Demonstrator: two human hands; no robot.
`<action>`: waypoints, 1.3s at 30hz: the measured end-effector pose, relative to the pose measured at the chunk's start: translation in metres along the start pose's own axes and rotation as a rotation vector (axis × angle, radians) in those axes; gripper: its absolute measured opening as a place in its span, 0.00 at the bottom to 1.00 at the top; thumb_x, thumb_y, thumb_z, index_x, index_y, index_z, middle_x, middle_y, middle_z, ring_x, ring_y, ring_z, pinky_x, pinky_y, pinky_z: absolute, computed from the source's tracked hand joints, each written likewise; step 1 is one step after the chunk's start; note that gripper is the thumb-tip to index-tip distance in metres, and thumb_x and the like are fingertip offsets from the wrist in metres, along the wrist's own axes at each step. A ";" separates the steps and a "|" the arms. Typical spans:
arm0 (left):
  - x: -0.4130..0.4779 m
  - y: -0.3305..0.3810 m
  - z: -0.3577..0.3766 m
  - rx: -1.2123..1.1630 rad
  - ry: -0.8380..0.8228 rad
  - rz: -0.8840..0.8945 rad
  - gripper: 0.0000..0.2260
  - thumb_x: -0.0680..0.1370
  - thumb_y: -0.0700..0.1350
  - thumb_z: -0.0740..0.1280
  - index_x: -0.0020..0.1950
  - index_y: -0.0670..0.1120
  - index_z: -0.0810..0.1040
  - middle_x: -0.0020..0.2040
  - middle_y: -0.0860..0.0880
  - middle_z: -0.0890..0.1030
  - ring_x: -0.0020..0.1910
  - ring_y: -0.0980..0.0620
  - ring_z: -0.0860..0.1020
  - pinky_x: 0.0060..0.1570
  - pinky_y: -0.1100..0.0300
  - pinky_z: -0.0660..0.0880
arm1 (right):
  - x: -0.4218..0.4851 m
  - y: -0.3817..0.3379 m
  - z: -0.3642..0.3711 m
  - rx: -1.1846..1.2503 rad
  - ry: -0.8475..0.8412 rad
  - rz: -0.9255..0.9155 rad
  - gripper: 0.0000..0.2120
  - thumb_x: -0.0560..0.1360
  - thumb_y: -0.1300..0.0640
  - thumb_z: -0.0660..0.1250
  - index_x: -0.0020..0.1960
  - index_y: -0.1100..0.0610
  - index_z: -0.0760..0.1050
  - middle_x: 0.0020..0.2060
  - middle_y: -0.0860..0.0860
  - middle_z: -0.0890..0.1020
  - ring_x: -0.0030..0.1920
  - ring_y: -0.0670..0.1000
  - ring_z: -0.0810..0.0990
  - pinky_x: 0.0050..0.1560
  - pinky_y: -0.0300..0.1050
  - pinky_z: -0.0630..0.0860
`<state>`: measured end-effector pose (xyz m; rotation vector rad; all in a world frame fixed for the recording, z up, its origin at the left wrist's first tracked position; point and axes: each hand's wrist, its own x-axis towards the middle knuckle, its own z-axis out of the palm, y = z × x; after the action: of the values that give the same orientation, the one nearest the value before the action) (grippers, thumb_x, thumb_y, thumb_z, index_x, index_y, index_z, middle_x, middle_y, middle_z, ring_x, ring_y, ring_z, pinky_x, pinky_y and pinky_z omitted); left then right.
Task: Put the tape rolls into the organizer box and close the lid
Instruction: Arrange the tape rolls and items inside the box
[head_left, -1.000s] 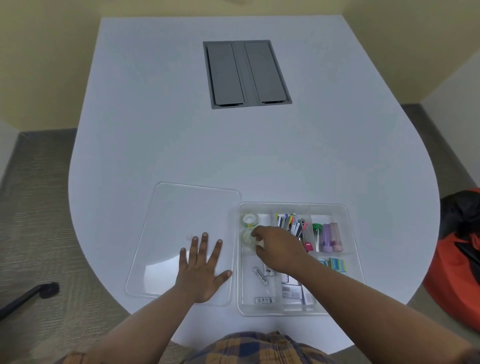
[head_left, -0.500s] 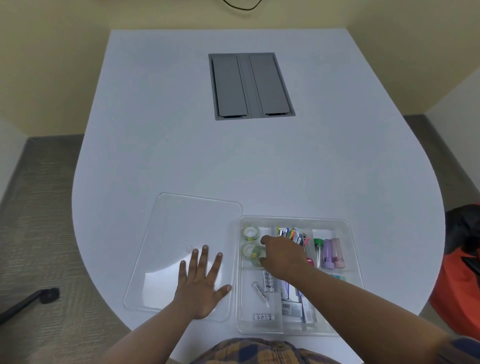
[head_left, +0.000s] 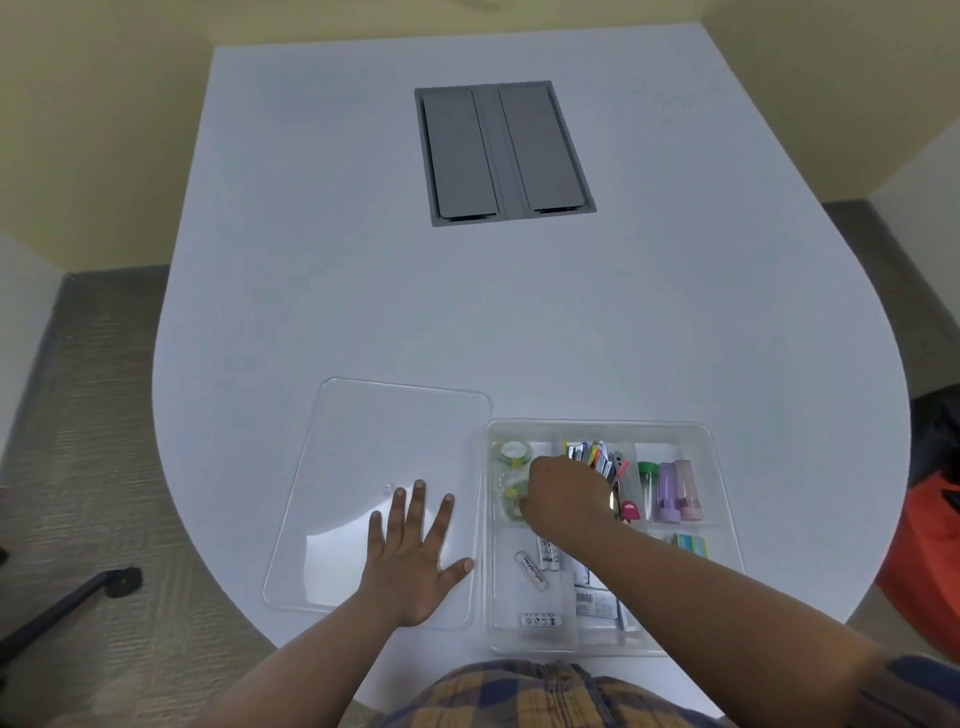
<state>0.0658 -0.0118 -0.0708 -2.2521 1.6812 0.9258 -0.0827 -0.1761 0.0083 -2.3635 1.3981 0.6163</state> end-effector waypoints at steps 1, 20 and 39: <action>0.000 0.000 0.000 -0.003 0.002 -0.001 0.35 0.70 0.74 0.37 0.68 0.61 0.21 0.70 0.48 0.20 0.69 0.45 0.21 0.68 0.41 0.29 | 0.000 -0.002 -0.002 -0.019 -0.015 0.005 0.06 0.71 0.58 0.65 0.48 0.55 0.75 0.44 0.51 0.80 0.45 0.55 0.81 0.32 0.42 0.66; -0.001 0.001 0.000 -0.001 0.011 -0.008 0.35 0.73 0.73 0.41 0.69 0.60 0.22 0.71 0.47 0.22 0.70 0.44 0.22 0.69 0.41 0.29 | 0.025 -0.009 -0.014 0.112 -0.002 -0.132 0.13 0.73 0.51 0.66 0.55 0.56 0.76 0.54 0.54 0.76 0.53 0.59 0.79 0.48 0.49 0.75; -0.004 0.001 -0.004 -0.005 -0.009 -0.004 0.35 0.74 0.72 0.40 0.70 0.58 0.23 0.72 0.47 0.22 0.70 0.44 0.22 0.69 0.40 0.29 | 0.024 -0.014 -0.001 -0.079 0.126 -0.179 0.10 0.70 0.63 0.66 0.50 0.54 0.77 0.46 0.52 0.79 0.48 0.56 0.80 0.37 0.45 0.70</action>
<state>0.0656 -0.0112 -0.0652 -2.2497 1.6722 0.9391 -0.0600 -0.1875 -0.0026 -2.5942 1.2133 0.4895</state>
